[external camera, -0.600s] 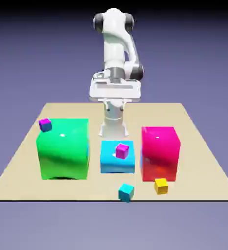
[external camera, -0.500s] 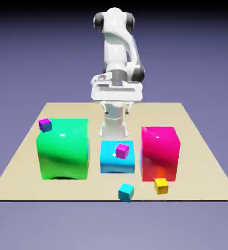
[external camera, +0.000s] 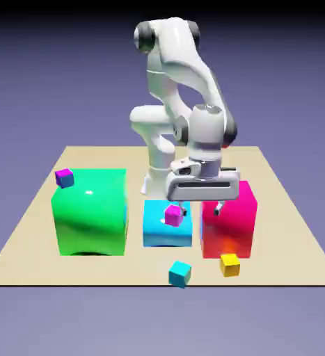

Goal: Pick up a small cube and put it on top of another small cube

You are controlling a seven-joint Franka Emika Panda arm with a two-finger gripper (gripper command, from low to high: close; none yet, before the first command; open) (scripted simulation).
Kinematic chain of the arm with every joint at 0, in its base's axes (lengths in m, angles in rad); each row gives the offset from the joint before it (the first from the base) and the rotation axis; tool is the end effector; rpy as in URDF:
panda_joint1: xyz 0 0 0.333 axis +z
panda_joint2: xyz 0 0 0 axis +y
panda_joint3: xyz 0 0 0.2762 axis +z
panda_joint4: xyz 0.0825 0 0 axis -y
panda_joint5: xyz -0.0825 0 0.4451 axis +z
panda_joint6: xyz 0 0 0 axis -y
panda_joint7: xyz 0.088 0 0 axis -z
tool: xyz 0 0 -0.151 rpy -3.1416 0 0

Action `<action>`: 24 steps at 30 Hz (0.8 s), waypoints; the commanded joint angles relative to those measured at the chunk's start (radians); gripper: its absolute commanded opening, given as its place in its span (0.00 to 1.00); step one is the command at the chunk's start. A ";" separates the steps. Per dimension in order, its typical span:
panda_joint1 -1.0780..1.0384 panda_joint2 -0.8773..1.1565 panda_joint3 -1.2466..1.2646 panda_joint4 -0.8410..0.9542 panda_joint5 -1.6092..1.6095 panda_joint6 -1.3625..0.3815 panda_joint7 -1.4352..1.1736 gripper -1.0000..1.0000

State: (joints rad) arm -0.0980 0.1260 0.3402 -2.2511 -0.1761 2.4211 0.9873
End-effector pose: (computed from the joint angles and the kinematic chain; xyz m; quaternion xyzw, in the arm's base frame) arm 0.5635 0.1379 0.1899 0.9514 -0.3044 0.0443 0.0163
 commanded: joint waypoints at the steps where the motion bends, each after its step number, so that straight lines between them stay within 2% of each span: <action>1: -0.007 0.036 0.018 0.029 -0.009 -0.032 0.013 0.50; 19: -0.110 0.683 0.334 0.548 -0.173 -0.604 0.242 0.50; 24: -0.101 0.748 0.293 0.466 -0.221 -0.465 0.266 0.50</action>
State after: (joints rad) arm -0.1995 0.8742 0.6330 -1.7855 -0.3970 1.9562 1.2535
